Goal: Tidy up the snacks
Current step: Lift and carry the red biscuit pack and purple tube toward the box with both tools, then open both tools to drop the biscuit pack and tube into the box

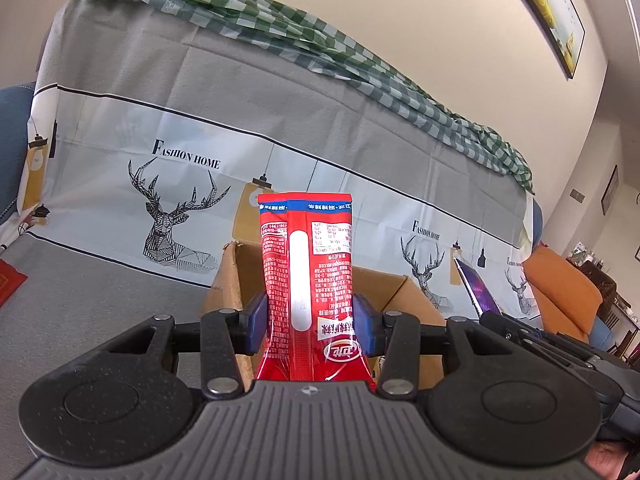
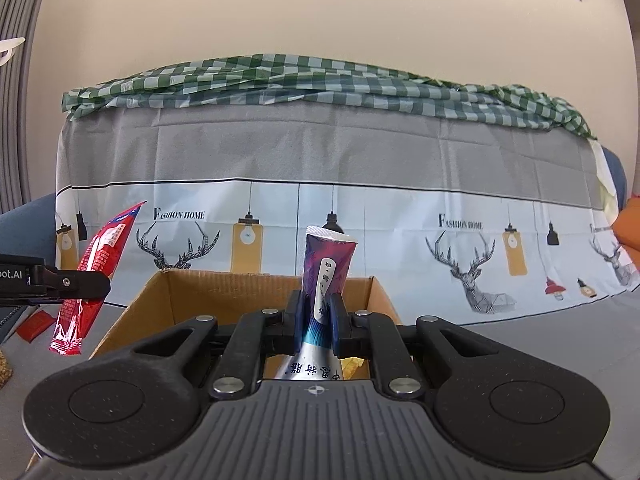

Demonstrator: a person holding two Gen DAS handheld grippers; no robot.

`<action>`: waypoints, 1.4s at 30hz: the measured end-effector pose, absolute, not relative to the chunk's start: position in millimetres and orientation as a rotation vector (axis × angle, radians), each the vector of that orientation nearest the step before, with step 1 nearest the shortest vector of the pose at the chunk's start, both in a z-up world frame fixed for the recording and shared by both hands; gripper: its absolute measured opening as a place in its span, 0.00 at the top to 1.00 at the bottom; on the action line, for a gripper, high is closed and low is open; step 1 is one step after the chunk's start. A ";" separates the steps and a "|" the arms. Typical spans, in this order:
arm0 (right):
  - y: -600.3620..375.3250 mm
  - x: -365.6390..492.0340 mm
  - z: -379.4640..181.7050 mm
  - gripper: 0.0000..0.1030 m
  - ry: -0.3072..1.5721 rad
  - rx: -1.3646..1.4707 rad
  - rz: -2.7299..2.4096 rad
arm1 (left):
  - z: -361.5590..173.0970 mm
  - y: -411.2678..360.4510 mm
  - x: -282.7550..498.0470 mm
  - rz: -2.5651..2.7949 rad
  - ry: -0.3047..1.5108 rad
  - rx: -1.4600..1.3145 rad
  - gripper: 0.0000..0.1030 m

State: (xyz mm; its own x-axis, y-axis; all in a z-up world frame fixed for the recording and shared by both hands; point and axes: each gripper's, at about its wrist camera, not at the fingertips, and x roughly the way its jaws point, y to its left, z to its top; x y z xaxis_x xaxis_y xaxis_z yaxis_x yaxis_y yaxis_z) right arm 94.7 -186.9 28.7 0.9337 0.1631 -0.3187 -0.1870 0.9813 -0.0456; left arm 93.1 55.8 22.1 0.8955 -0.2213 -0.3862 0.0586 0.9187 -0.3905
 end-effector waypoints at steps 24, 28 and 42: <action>-183.3 94.1 24.9 0.87 0.313 -0.116 0.163 | 20.8 37.7 97.5 -0.205 0.441 -0.349 0.53; -184.0 94.1 25.3 0.87 0.311 -0.119 0.164 | 21.3 34.5 97.5 -0.215 0.439 -0.345 0.53; -186.5 93.7 26.1 0.75 0.311 -0.110 0.116 | 26.4 16.1 91.2 -0.318 0.417 -0.281 0.46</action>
